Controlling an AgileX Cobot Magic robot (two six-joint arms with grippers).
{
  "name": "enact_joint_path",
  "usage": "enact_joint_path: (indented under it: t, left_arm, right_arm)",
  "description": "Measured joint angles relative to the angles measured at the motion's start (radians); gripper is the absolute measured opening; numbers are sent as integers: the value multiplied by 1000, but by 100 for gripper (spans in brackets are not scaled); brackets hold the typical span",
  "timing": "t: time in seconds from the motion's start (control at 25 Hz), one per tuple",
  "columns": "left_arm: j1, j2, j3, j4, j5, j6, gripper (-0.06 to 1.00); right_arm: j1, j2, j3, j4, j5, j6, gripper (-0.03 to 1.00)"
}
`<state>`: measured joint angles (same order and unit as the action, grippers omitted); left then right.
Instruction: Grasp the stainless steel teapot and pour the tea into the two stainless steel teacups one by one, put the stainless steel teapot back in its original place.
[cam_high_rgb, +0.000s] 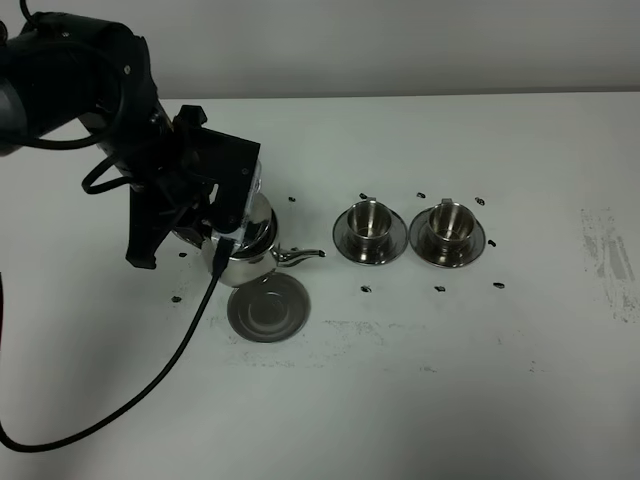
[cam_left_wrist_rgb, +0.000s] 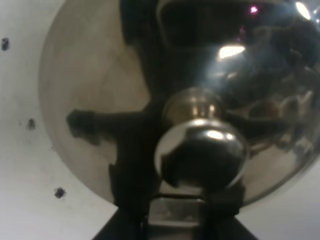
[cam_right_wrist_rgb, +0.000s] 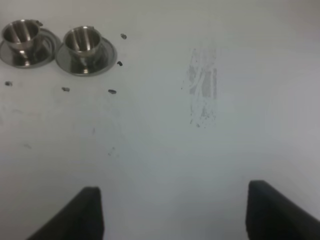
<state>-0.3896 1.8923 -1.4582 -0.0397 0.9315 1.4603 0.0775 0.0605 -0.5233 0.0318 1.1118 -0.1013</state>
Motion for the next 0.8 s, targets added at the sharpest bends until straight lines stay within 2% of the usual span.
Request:
enact_joint_path:
  t: [0.28,0.8]
  left_arm:
    - [3,61,-153,-28,49,29,19]
    - [3,307,-606,-30,201,117,19]
  right_arm:
    - [0,0,0,0,0,0,58]
    - [0,0,0,0,0,0,58]
